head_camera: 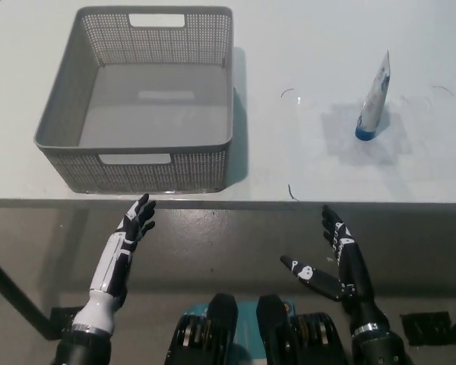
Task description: Use the right hand to pick up a shampoo and place it into a container on the left side
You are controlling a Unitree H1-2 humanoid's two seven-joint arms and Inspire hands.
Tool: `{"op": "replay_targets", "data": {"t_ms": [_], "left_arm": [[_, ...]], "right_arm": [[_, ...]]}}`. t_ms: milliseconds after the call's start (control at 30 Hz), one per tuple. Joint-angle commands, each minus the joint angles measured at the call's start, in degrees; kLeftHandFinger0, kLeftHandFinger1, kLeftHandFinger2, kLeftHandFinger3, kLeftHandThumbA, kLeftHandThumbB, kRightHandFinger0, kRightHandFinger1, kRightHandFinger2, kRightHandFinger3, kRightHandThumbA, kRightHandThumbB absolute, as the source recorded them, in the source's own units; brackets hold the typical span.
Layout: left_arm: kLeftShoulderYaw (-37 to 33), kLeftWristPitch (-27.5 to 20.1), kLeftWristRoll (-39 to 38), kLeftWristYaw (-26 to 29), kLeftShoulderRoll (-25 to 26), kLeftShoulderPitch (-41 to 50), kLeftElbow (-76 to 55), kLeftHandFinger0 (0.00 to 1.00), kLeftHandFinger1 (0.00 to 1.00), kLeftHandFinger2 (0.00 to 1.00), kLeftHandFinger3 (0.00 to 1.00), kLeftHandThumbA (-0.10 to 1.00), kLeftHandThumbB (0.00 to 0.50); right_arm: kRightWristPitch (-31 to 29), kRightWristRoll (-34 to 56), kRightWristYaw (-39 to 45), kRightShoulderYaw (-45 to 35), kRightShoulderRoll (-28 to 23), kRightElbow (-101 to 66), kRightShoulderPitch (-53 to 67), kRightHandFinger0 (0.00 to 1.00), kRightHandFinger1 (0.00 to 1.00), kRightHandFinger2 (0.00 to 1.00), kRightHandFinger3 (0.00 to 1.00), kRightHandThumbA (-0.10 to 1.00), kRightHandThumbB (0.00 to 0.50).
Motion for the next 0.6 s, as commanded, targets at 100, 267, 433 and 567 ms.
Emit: {"op": "replay_targets", "data": {"t_ms": [100,267,433,567], "left_arm": [[-1.0,-5.6,-1.9,-3.2,2.0,-1.0,-2.6,1.00,1.00,1.00,1.00,1.00,0.006],[-0.5,-5.6,-2.8,-3.4,2.1,-1.0,-3.0,1.00,1.00,1.00,1.00,1.00,0.014],[-0.5,-5.5,-3.2,-3.9,2.3,-1.0,-3.0,1.00,1.00,1.00,1.00,1.00,0.032],[-0.5,-5.5,-3.5,-4.2,2.4,-1.1,-3.8,1.00,1.00,1.00,1.00,1.00,0.046]], "right_arm": [[-8.8,1.4,1.4,0.3,-1.5,-8.2,0.6,1.00,1.00,1.00,1.00,1.00,0.082],[-8.8,4.5,3.8,-0.3,-2.4,-10.2,2.7,1.00,1.00,1.00,1.00,0.98,0.079],[-7.6,6.1,4.7,-1.2,-3.2,-10.0,4.5,1.00,1.00,1.00,1.00,0.90,0.075],[-7.6,5.5,3.9,-1.7,-2.9,-14.3,6.4,1.00,1.00,1.00,1.00,0.89,0.065]]}}
